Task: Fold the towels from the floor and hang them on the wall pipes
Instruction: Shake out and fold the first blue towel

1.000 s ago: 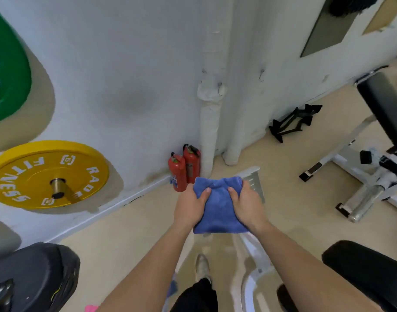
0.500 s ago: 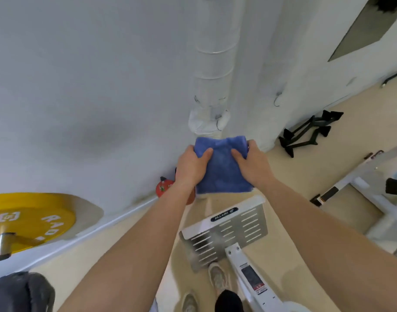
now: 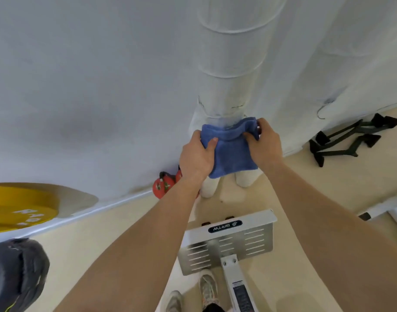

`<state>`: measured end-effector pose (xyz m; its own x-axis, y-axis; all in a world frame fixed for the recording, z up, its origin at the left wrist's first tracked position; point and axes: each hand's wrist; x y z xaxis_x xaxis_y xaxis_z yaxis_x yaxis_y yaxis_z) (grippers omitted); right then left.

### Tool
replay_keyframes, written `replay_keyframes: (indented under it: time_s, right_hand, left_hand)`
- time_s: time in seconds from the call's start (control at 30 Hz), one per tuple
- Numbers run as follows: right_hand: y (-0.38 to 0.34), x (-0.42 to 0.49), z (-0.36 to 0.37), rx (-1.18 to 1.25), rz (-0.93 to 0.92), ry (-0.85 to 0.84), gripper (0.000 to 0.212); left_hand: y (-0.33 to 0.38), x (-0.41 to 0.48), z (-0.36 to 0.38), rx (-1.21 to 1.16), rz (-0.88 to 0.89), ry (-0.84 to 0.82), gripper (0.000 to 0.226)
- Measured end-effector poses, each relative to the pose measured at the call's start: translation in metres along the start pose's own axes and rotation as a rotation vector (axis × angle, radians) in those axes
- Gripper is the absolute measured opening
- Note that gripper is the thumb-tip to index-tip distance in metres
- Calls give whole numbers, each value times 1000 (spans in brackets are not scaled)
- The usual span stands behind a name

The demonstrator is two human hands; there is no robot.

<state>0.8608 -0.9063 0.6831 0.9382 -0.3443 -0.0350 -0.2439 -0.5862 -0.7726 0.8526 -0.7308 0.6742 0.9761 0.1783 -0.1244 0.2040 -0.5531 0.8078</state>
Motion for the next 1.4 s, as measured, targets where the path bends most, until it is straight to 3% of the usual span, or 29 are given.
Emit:
replay_keyframes:
  time_s: [0.23, 0.33, 0.4, 0.47, 0.53, 0.6, 0.7, 0.8, 0.9, 1.0, 1.1, 1.27, 1.4]
  right_hand:
    - [22, 7, 13, 12, 176, -68, 25]
    - [18, -3, 11, 78, 160, -24, 33]
    - [12, -11, 9, 43, 24, 28, 32]
    - [8, -17, 8, -100, -108, 39, 21]
    - [10, -21, 8, -167, -162, 28, 16]
    - [15, -25, 7, -108, -165, -23, 27]
    - [25, -28, -2, -10, -183, -181, 50]
    - [33, -26, -10, -67, -287, -310, 73]
    - [32, -19, -8, -127, -343, -355, 83]
    - [33, -13, 2, -240, -369, -275, 79]
    - [38, -12, 17, -310, -416, -129, 61]
    - [42, -9, 24, -331, -470, -23, 46]
    - [46, -4, 27, -295, -507, -1, 42]
  left_hand:
    - [-13, 5, 17, -51, -235, -13, 27]
    - [-9, 0, 13, -107, -289, 9, 31]
    - [-6, -7, 11, -58, -171, 135, 33]
    - [-6, -11, 12, 44, 83, 250, 25]
    - [-7, -13, 14, 115, 268, 255, 10]
    - [-9, -16, 17, 106, 333, 230, 7]
    - [-20, -25, 18, 116, 405, 164, 25]
    - [-29, -28, 17, 50, 421, 16, 53]
    - [-31, -23, 18, 61, 441, -84, 70]
    - [-33, -18, 20, 215, 471, -90, 68]
    - [-35, -11, 22, 338, 493, -11, 49]
    - [-33, -14, 26, 197, 433, 26, 43]
    - [-39, -13, 29, 296, 527, 43, 37]
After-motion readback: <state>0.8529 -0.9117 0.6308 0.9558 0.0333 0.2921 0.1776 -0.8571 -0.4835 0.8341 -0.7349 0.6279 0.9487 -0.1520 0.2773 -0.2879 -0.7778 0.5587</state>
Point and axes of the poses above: each hand's wrist, its own x-axis towards the middle knuckle, its own z-axis out of the palm, y = z × x, and after that the axes turned 3 degrees about y, right-handed
